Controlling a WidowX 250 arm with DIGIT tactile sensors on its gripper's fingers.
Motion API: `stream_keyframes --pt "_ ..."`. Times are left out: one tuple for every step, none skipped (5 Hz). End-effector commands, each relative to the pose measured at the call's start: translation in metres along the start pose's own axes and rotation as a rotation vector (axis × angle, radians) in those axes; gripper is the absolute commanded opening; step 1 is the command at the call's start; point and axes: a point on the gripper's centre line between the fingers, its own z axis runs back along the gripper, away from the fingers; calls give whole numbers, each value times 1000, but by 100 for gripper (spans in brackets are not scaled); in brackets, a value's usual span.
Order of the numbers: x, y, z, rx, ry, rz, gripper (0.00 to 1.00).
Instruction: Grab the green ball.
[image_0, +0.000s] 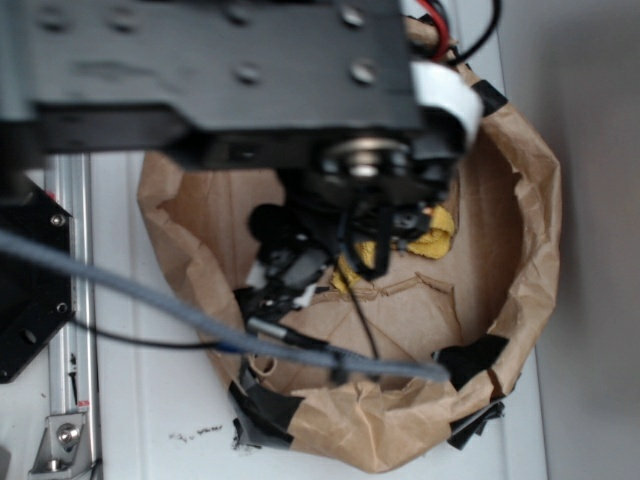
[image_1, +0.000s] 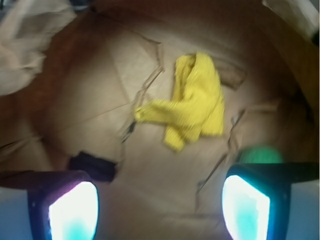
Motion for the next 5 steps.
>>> stream_keyframes --pt "9 17 -30 35 12 -285 100" --pt "4 24 -45 58 39 -426 100" --pt "-14 38 -48 118 36 -426 100" --pt "-33 57 -44 152 30 -398 100" --pt "-41 73 -46 194 36 -376 100"
